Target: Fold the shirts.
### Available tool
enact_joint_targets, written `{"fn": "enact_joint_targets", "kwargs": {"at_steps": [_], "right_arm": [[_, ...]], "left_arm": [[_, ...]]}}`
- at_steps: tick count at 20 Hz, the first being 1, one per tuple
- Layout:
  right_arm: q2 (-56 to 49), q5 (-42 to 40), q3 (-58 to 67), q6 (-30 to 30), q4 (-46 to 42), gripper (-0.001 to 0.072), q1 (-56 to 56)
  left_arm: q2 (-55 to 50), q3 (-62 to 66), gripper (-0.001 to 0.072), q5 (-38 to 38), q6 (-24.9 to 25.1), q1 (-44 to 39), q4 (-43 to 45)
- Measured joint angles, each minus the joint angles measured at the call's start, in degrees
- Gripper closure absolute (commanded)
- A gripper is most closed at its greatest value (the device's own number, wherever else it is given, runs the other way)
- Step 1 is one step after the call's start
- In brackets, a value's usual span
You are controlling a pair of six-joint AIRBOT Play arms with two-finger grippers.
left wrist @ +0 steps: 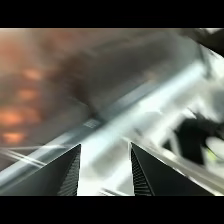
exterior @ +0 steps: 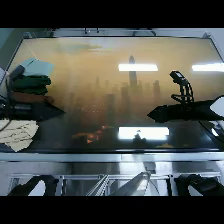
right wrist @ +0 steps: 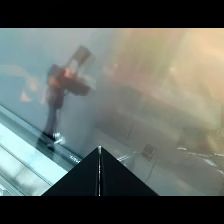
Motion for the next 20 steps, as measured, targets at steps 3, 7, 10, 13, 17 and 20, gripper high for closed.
{"fn": "enact_joint_targets", "kwargs": {"at_steps": [3, 7, 10, 13, 17, 20], "right_arm": [[0.0, 0.0, 0.0, 0.0, 0.0, 0.0689, 0.0], [0.0, 0.0, 0.0, 0.0, 0.0, 0.0689, 0.0], [0.0, 0.0, 0.0, 0.0, 0.0, 0.0688, 0.0], [0.0, 0.0, 0.0, 0.0, 0.0, 0.0689, 0.0], [0.0, 0.0, 0.0, 0.0, 0.0, 0.0688, 0.0], [0.0, 0.0, 0.0, 0.0, 0.3, 0.0688, 0.0]], "left_arm": [[-5.6, 9.6, -0.0013, 0.8, -1.2, 7.1, 5.9], [-16.9, 21.9, -0.0013, 5.9, 0.9, 14.0, 14.9], [-27.8, 30.4, -0.0013, 14.3, 5.3, 15.3, 20.1], [-39.9, 40.0, -0.0013, 23.7, 7.5, 14.2, 22.7], [-54.6, 51.6, -0.0013, 33.5, 8.5, 9.9, 24.0], [-63.3, 58.8, -0.0013, 41.3, 8.9, 5.4, 24.4]]}}
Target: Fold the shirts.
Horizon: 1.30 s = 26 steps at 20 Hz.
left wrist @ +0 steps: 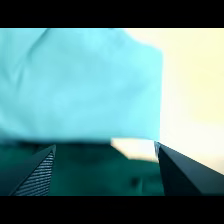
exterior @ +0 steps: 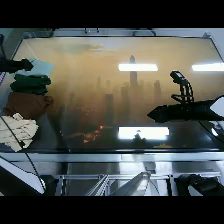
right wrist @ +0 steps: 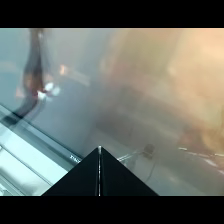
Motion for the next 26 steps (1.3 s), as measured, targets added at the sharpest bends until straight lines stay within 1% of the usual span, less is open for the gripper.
{"fn": "enact_joint_targets", "kwargs": {"at_steps": [4, 7, 8, 9, 10, 11, 12, 13, 17, 19, 22, 24, 26], "right_arm": [[0.0, 0.0, 0.0, 0.0, 1.6, 0.0689, 0.0], [0.0, 0.0, 0.0, 0.0, 2.4, 0.0688, 0.0], [0.0, 0.0, 0.0, 0.0, 2.8, 0.0689, 0.0], [0.0, 0.0, 0.0, 0.0, 3.3, 0.0688, 0.0], [0.0, 0.0, 0.0, 0.0, 3.6, 0.0689, 0.0], [0.0, 0.0, 0.0, 0.0, 3.9, 0.0688, 0.0], [0.0, 0.0, 0.0, 0.0, 4.2, 0.0688, 0.0], [0.0, 0.0, 0.0, 0.0, 4.5, 0.0688, 0.0], [0.0, 0.0, 0.0, 0.0, 5.0, 0.0689, 0.0], [0.0, 0.0, 0.0, 0.0, 5.0, 0.0688, 0.0], [0.0, 0.0, 0.0, 0.0, 5.1, 0.0689, 0.0], [0.0, 0.0, 0.0, 0.0, 5.1, 0.0689, 0.0], [0.0, 0.0, 0.0, 0.0, 5.1, 0.0688, 0.0]], "left_arm": [[-7.0, 2.6, -0.0013, 8.2, 0.2, -4.6, 0.4], [-9.8, 2.1, -0.0012, 10.1, 0.2, -5.8, 0.9], [-10.4, 2.1, -0.0004, 10.3, 0.2, -6.0, 0.9], [-10.9, 2.0, 0.0044, 10.4, 0.4, -6.1, 1.0], [-11.3, 2.0, 0.0226, 10.4, 0.5, -6.3, 1.6], [-11.6, 2.0, 0.0377, 10.4, 0.4, -6.4, 3.0], [-11.8, 2.0, 0.0569, 10.4, 0.1, -6.6, 4.5], [-11.9, 2.1, 0.0682, 10.2, -0.3, -6.9, 6.4], [-12.2, 4.5, 0.0683, 6.8, -1.8, -9.0, 13.6], [-11.5, 5.9, 0.0683, 5.2, -2.1, -10.6, 15.0], [-7.1, 4.6, 0.0683, 2.9, -2.3, -13.6, 16.2], [-3.7, 2.7, 0.0683, -1.8, -2.3, -16.3, 15.9], [-0.9, 1.7, 0.0683, -8.9, -1.1, -19.1, 12.7]]}}
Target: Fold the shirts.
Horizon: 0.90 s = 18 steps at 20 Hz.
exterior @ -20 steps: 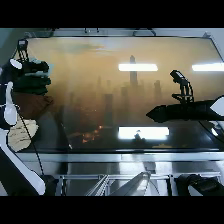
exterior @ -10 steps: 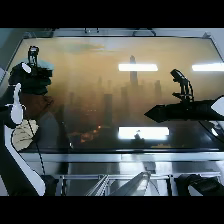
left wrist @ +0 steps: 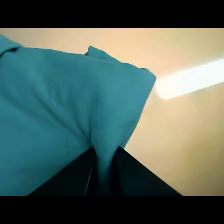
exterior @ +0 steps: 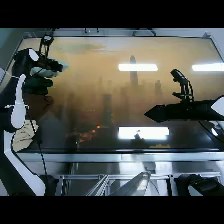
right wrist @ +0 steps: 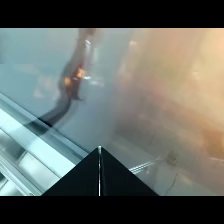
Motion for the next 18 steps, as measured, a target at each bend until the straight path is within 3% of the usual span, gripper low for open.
{"fn": "enact_joint_targets", "kwargs": {"at_steps": [7, 8, 9, 14, 18], "right_arm": [[0.0, 0.0, 0.0, -0.3, 0.0, 0.0689, 0.0], [0.0, 0.0, 0.0, -0.5, 0.0, 0.0688, 0.0], [0.0, 0.0, 0.0, -0.5, 0.0, 0.0689, 0.0], [0.0, 0.0, 0.0, -0.4, 0.1, 0.0688, 0.0], [0.0, -0.1, 0.0, 2.4, 2.3, 0.0687, 0.0]], "left_arm": [[-0.3, -1.1, 0.0662, -30.7, 3.7, -11.5, -26.4], [-0.9, -1.2, 0.0466, -34.3, 3.5, -13.4, -29.4], [-1.3, -1.2, 0.0373, -37.0, 2.8, -15.2, -31.5], [-2.1, -0.4, 0.0373, -43.7, -3.6, -19.6, -36.2], [1.7, -0.1, 0.0376, -45.4, -10.5, -15.7, -37.4]]}}
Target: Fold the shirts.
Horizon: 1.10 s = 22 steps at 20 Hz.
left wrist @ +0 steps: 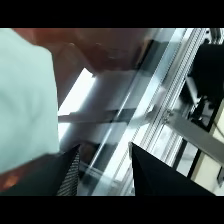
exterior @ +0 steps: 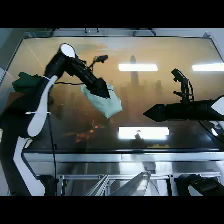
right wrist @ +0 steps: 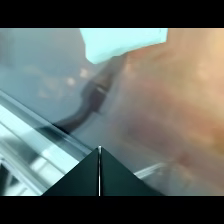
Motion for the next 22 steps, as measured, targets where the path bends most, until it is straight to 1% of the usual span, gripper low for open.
{"fn": "enact_joint_targets", "kwargs": {"at_steps": [2, 3, 4, 5, 6, 9, 12, 13, 14, 15, 16, 18, 20, 21, 22], "right_arm": [[0.0, -0.5, 0.0, 1.0, 0.9, 0.0687, 0.0], [0.0, -1.4, 0.0, 1.3, 1.3, 0.0684, 0.0], [-0.2, -3.1, 0.0, 1.5, 1.7, 0.0566, 0.0], [-0.6, -5.1, 0.0, 1.4, 2.0, 0.0256, 0.0], [-1.3, -7.3, 0.1, 0.3, 2.1, 0.0205, 0.0], [-7.1, -13.4, 2.1, -2.7, 2.6, 0.0206, 0.0], [-17.4, -15.0, 6.8, -4.2, 4.3, 0.0211, 0.0], [-21.5, -14.8, 8.8, -4.9, 5.7, 0.0300, 0.0], [-25.2, -14.5, 10.6, -5.6, 7.3, 0.0353, 0.2], [-28.8, -14.3, 12.4, -6.6, 9.3, 0.0335, 0.5], [-32.0, -13.9, 13.9, -7.6, 11.3, 0.0336, 0.9], [-36.8, -13.5, 15.8, -9.7, 15.3, 0.0336, 1.9], [-39.9, -13.1, 16.9, -11.7, 19.1, 0.0336, 2.9], [-40.9, -13.1, 17.2, -12.5, 20.5, 0.0336, 3.3], [-41.7, -13.1, 17.5, -13.0, 21.4, 0.0336, 3.5]], "left_arm": [[4.3, -2.5, 0.0362, 2.1, -1.5, 4.6, 0.9], [7.0, -4.9, 0.0216, 5.3, -2.2, 7.8, 2.1], [9.4, -7.6, -0.0011, 8.6, -2.7, 10.9, 3.0], [11.7, -10.9, -0.0008, 11.9, -3.3, 14.2, 3.8], [13.3, -14.1, -0.0010, 15.1, -3.4, 16.8, 4.3], [14.7, -22.4, -0.0012, 21.8, -4.1, 21.9, 5.2], [11.0, -25.6, -0.0004, 24.9, -4.2, 23.0, 2.9], [9.4, -25.5, -0.0004, 25.6, -3.8, 22.6, 1.6], [7.4, -24.9, -0.0004, 25.9, -3.3, 22.0, 0.2], [5.5, -23.8, -0.0003, 25.9, -2.9, 21.2, -0.6], [3.6, -22.4, 0.0025, 26.3, -2.7, 20.2, -1.3], [0.0, -18.9, 0.0153, 26.4, -2.4, 18.2, -2.0], [-2.7, -15.6, 0.0152, 26.3, -2.3, 16.6, -2.5], [-3.9, -14.1, 0.0259, 26.3, -2.3, 15.9, -2.6], [-4.8, -12.9, 0.0534, 26.3, -2.3, 15.2, -2.7]]}}
